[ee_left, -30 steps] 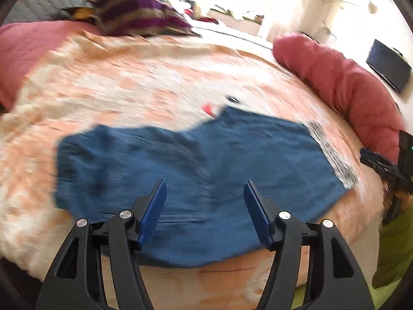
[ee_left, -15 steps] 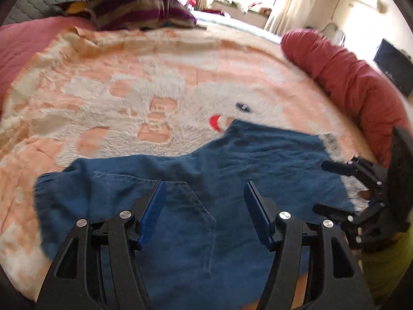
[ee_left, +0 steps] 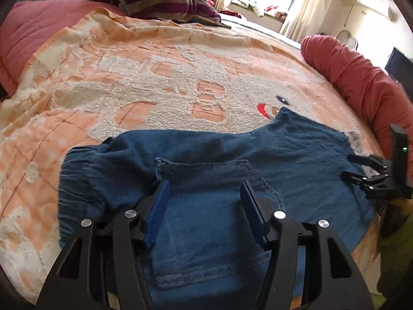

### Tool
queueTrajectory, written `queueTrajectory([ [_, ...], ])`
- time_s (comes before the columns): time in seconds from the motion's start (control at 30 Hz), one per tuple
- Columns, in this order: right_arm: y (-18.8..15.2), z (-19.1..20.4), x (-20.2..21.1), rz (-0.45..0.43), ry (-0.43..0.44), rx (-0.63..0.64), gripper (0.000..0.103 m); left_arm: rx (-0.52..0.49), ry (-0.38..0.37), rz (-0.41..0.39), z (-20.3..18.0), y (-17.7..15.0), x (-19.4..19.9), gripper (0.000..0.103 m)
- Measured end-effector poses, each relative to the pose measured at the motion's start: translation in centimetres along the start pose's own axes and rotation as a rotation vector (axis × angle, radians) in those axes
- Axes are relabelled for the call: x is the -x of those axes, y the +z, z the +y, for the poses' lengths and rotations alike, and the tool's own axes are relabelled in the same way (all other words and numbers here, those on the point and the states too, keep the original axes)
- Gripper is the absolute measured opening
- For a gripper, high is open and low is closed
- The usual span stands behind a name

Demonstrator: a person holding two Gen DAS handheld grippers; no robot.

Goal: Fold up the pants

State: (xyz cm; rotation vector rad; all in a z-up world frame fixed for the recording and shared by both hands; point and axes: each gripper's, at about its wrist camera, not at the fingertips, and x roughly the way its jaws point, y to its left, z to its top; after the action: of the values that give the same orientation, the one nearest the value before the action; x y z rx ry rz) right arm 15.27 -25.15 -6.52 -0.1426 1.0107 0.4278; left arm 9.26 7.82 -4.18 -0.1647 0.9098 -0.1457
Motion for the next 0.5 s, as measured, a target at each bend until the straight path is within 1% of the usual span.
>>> queueTrajectory([
  [0.07,-0.1,-0.4,0.0,0.0,0.011,-0.013,0.081,0.0,0.007,-0.004,0.2,-0.1,0.1,0.055],
  [0.13,0.0,0.0,0.2,-0.004,-0.009,0.001,0.082,0.009,0.007,-0.014,0.2,-0.1,0.5,0.055],
  [0.17,0.0,0.3,0.7,-0.019,-0.01,0.01,0.082,0.014,0.013,-0.026,0.1,-0.1,0.9,0.056],
  [0.2,-0.1,0.5,1.3,-0.038,0.003,0.018,0.082,0.015,0.014,-0.048,-0.1,-0.1,1.8,0.06],
  [0.23,-0.3,0.7,2.1,-0.057,0.022,0.022,0.082,0.012,0.016,-0.064,-0.3,-0.2,2.6,0.073],
  [0.27,-0.4,0.9,2.8,-0.073,0.033,0.026,0.082,0.005,0.017,-0.087,-0.5,-0.4,3.7,0.076],
  [0.4,-1.5,1.6,5.1,-0.111,0.041,0.046,0.082,-0.011,0.014,-0.113,-1.4,-0.9,6.5,0.076],
  [0.5,-2.2,2.2,6.3,-0.126,0.05,0.06,0.082,-0.06,-0.005,-0.116,-3.2,-1.5,7.5,0.076],
])
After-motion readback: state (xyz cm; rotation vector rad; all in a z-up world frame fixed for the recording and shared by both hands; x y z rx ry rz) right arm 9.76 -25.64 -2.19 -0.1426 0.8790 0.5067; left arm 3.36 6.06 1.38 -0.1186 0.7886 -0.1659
